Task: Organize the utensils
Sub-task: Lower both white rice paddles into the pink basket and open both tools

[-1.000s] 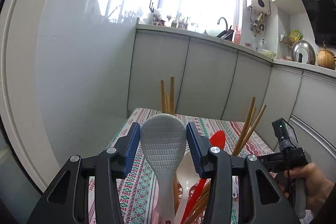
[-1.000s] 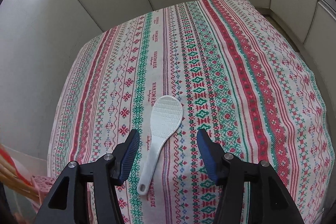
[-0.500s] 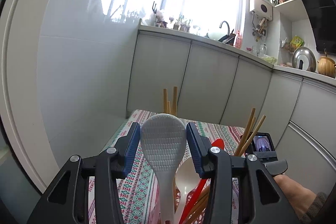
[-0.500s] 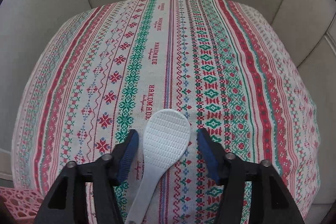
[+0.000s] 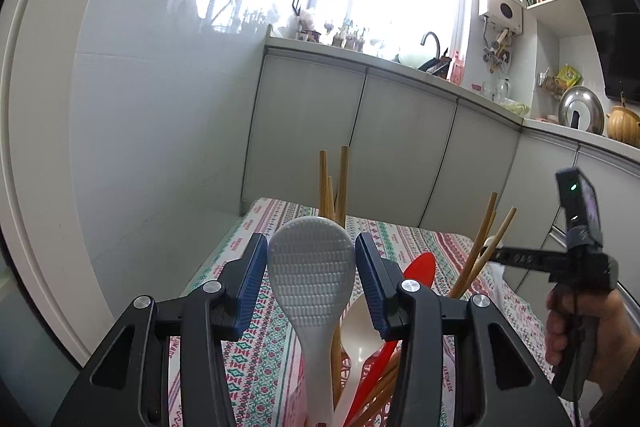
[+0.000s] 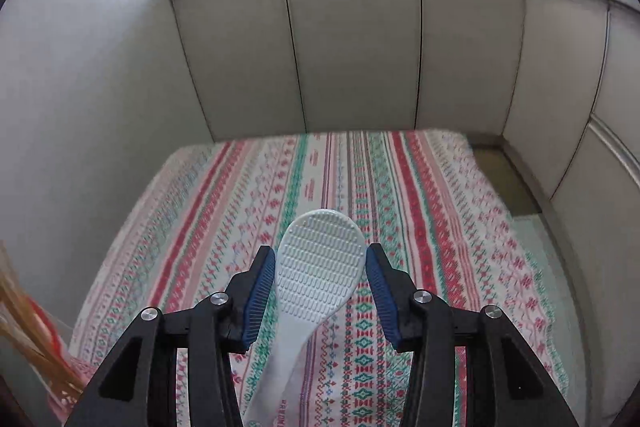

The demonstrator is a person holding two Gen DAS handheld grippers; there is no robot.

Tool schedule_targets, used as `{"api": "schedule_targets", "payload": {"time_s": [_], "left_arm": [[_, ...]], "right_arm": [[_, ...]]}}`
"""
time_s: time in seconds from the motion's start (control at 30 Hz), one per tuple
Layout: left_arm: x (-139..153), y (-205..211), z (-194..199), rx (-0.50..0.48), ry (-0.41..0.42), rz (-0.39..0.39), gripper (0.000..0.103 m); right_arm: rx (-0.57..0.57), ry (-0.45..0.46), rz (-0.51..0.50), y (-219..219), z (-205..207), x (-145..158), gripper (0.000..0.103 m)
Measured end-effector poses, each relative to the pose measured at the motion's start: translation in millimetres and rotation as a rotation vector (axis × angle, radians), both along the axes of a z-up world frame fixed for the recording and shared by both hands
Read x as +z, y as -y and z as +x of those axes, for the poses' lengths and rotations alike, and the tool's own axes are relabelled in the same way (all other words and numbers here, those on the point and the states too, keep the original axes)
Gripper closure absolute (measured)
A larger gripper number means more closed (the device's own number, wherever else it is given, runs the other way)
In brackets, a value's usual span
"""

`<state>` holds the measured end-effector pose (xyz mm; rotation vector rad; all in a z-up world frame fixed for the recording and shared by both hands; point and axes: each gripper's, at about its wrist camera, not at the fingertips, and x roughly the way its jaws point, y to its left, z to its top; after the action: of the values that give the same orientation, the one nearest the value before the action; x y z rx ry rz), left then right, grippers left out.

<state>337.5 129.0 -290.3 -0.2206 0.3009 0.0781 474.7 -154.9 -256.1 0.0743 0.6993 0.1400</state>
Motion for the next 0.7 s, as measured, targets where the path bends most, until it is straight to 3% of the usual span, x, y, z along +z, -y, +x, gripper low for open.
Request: {"api": "schedule_targets", "payload": {"time_s": [0.03,0.1,0.17,0.5,0.7], "left_arm": [[1,1,-1,-0.001,-0.002,0.004,0.052],[4,1,-3,-0.004,0.007,0.006,0.039],[8,0,-7,-0.004,0.017,0.007,0.035],[29,-18,-24,0.019,0.015,-0.094,0.035],[44,-38,-35,0.062,-0.071,-0.229,0.033]], "right_arm": [[-0.003,0.045,0.014,3,-8,11,0.055],[-0.018,0.122,0.045,10,-21,32,0.055],[-0.033,0.177,0.082,16,-35,47,0.055],[0.011,0.398,0.19,14,-97,106,0.055],[0.084,0.462,0.263,-10,-131,120,0.055]]}}
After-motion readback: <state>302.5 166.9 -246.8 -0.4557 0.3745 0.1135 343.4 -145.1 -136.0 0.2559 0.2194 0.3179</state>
